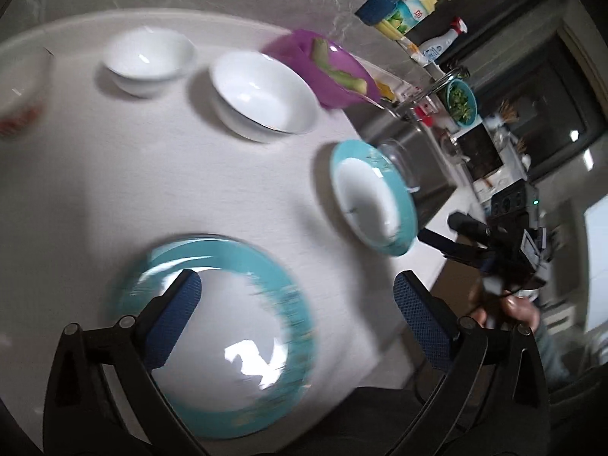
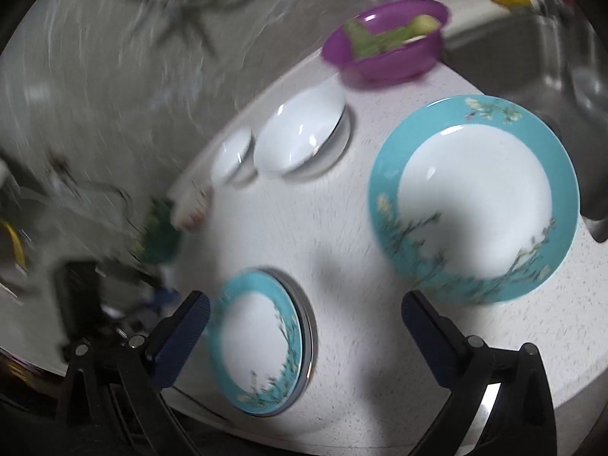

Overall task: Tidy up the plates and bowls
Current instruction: 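Move both grippers to the second teal floral plate by the sink and grasp its rim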

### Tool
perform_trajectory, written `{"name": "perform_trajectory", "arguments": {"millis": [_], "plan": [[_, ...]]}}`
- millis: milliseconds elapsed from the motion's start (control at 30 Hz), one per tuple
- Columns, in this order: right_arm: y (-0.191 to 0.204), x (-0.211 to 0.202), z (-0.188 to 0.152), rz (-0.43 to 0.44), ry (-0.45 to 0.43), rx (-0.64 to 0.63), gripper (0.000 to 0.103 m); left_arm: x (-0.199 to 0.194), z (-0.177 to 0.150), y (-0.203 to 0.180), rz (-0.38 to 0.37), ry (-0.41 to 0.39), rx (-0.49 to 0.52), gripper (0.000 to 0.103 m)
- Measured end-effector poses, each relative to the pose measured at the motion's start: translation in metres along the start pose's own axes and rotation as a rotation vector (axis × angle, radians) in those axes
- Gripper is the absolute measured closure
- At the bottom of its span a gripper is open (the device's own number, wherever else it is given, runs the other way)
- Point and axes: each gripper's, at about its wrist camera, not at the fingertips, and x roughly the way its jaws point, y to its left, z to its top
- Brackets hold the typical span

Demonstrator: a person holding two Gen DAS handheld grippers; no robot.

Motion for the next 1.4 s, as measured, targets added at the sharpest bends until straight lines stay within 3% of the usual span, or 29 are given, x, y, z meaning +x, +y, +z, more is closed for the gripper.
{"name": "perform_trajectory", "arguments": {"millis": [200, 300, 367, 500, 700, 900, 1033, 1100, 1133, 1300, 1400], "plan": [[-0.088, -0.053, 0.065, -0.008, -0.050, 0.020, 0.000, 0.085, 0.015, -0.065, 0.036, 0.049, -0.018, 0.000], [-0.125, -0.060, 0.087, -0.030, -0.028, 0.017, 0.002, 0.126, 0.018, -0.086, 0.063, 0.067, -0.042, 0.000], [-0.145, -0.057, 0.096, -0.011, 0.015, 0.018, 0.012, 0.151, 0.026, -0.092, 0.076, 0.067, -0.077, 0.000], [-0.167, -0.042, 0.107, 0.019, 0.115, -0.016, 0.022, 0.182, 0.040, -0.093, 0.106, 0.064, -0.114, 0.000], [-0.186, -0.019, 0.114, 0.048, 0.213, -0.049, 0.033, 0.220, 0.055, -0.074, 0.177, 0.124, -0.172, 0.001], [-0.190, -0.002, 0.116, 0.074, 0.269, -0.072, 0.048, 0.242, 0.065, -0.083, 0.244, 0.125, -0.136, 0.004], [-0.186, 0.003, 0.116, 0.090, 0.294, -0.094, 0.057, 0.252, 0.067, -0.099, 0.304, 0.132, -0.070, 0.033], [-0.184, 0.007, 0.115, 0.084, 0.312, -0.106, 0.061, 0.256, 0.070, -0.105, 0.307, 0.132, -0.061, 0.055], [-0.183, 0.010, 0.114, 0.076, 0.326, -0.114, 0.063, 0.258, 0.071, -0.105, 0.304, 0.134, -0.066, 0.071], [-0.179, 0.016, 0.110, 0.054, 0.345, -0.139, 0.074, 0.265, 0.076, -0.105, 0.299, 0.137, -0.089, 0.081], [-0.182, 0.016, 0.111, 0.025, 0.348, -0.131, 0.090, 0.258, 0.073, -0.100, 0.303, 0.133, -0.105, 0.086]]}}
